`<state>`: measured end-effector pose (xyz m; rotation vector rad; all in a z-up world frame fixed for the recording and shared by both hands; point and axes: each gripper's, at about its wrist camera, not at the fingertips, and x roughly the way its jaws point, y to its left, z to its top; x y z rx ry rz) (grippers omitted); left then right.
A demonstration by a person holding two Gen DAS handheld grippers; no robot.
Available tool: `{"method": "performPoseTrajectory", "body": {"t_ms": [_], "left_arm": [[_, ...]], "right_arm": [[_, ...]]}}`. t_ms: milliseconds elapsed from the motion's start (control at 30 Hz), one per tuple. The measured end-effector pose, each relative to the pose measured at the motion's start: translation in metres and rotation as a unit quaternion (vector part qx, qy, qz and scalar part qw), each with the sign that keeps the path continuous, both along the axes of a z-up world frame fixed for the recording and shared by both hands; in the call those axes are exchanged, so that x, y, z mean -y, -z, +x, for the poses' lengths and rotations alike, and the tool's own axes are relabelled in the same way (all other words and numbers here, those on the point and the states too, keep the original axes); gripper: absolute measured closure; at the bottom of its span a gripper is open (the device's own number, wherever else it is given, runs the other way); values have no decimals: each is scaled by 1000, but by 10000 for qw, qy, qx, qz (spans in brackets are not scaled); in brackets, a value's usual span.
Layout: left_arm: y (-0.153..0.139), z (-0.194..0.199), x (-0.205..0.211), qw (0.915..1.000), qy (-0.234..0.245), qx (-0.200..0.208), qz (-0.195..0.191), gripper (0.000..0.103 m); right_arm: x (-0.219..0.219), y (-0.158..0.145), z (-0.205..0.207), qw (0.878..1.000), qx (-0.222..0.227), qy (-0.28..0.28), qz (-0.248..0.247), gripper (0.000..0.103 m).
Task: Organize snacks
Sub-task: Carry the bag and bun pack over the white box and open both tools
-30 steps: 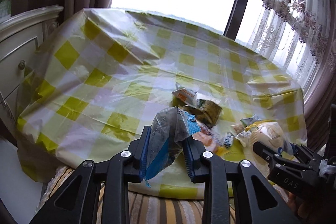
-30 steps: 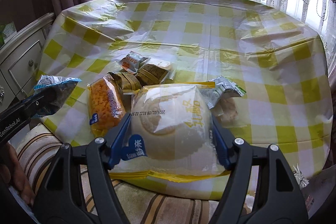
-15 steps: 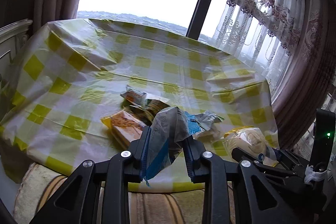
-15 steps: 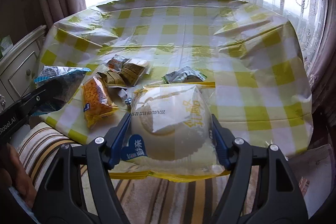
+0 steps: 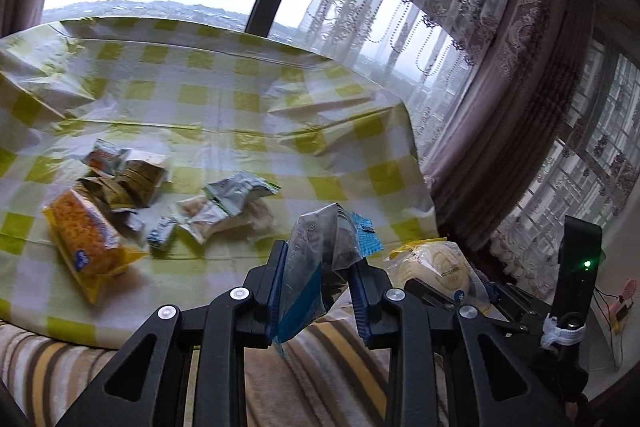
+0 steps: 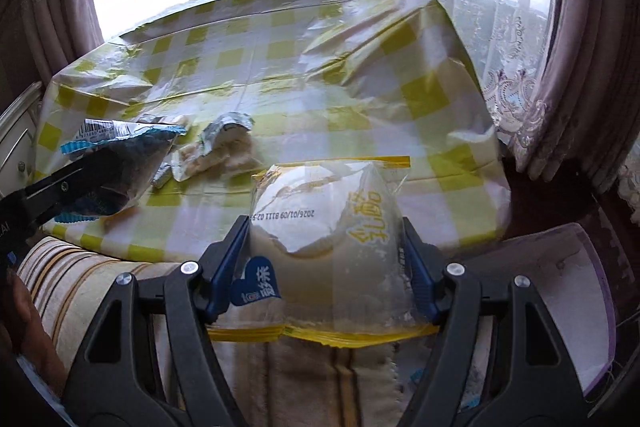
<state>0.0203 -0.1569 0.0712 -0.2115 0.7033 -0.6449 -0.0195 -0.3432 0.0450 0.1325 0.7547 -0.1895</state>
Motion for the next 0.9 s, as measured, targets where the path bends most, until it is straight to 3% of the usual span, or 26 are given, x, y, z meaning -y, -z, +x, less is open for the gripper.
{"method": "performPoseTrajectory", "body": {"t_ms": [267,667,733,800,900], "left_arm": [[5,-10,67,9931,1053,-425,-276,73],[19,-17,142,9697,2035,-1186,-642,70],[21,-15,150,9663,2114,-1298,-686,55],[21,-13,154,9701,1993,-1251,-592,42],[17,-16,152,9734,1954,-1090,-493,41]], "right_arm": [[73,10,-36,9963,-219,828,-18,29],[134,12,-67,9852,-390,1657,-181,29],[139,12,-67,9839,-416,1727,-190,29],[141,13,-67,9831,-465,1761,-191,28],[141,12,-67,9832,-442,1753,-262,27]]}}
